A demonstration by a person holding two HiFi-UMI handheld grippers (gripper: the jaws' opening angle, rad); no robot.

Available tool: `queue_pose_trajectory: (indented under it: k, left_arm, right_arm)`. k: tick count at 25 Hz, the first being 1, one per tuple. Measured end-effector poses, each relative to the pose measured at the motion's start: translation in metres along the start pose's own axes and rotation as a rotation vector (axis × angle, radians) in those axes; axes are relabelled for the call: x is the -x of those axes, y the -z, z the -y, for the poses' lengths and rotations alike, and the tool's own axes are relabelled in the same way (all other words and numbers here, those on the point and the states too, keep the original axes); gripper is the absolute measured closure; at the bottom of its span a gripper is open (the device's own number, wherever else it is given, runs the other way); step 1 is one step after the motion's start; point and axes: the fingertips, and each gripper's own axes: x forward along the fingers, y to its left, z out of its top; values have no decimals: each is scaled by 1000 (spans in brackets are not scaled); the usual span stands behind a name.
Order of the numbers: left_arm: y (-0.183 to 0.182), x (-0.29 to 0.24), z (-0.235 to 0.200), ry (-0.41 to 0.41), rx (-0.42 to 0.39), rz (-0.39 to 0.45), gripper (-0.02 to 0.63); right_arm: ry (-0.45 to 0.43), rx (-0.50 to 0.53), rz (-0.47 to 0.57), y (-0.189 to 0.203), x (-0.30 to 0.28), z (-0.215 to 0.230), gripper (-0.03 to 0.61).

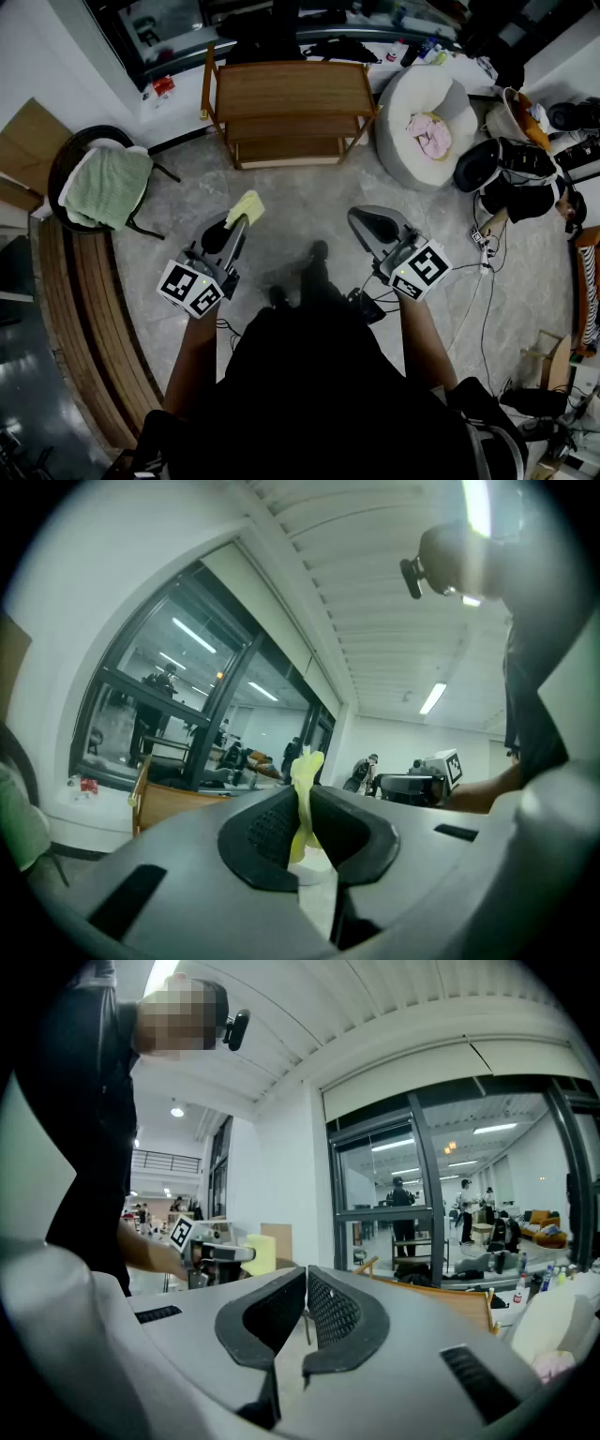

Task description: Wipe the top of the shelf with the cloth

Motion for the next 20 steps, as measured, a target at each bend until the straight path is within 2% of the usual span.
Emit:
queue_pose_trajectory:
  k: [5, 9, 13, 16, 20]
  left_arm:
    - [-7, -5, -6, -16, -20, 12, 586]
    - [-9, -6, 2, -1, -72, -20, 586]
    - [-11, -8, 2, 7, -57, -15, 586]
    - [-8, -13, 3, 24, -53, -25, 586]
    - [-8, -24, 4, 61, -53, -28, 586]
  right_arm:
    - [-26, 41, 31, -11, -22, 1, 554]
    - [-2, 17, 25, -7, -21, 6, 554]
    - [-7, 49, 16, -10, -24, 13, 552]
    - [-18, 101, 43, -37, -10, 22, 552]
    - [43, 184, 48, -80, 27, 48, 551]
